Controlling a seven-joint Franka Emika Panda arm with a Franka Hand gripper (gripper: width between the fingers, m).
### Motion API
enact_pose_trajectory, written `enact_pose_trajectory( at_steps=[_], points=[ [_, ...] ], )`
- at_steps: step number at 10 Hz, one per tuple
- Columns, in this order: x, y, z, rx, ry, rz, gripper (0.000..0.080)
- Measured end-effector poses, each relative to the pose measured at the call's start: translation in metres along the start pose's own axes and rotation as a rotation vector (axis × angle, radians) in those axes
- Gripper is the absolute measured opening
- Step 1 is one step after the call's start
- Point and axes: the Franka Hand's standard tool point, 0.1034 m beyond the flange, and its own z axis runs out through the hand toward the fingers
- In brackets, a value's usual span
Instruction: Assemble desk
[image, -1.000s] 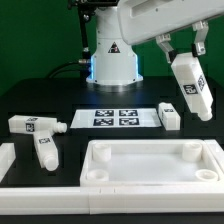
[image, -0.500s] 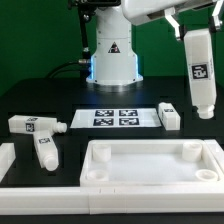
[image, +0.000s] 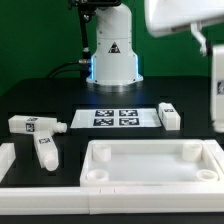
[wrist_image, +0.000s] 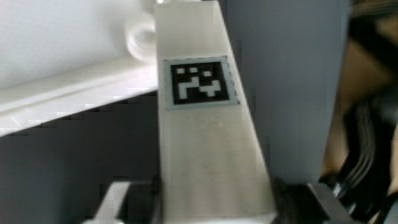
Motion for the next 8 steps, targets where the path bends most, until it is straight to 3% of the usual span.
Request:
enact_pose_trajectory(
  at_steps=[1,3,5,8],
  points=[
    [0.008,0.006,0.006,0.014,0.049,-0.060,0.0285],
    [0.004,0.003,0.007,0.019,0.034,-0.036,0.0285],
    [0.003,0.005,0.010,0.019,0.032,-0.035,0.0285],
    [0.008,0.012,0.027,0.012,0.043,-0.077,0.0285]
  ],
)
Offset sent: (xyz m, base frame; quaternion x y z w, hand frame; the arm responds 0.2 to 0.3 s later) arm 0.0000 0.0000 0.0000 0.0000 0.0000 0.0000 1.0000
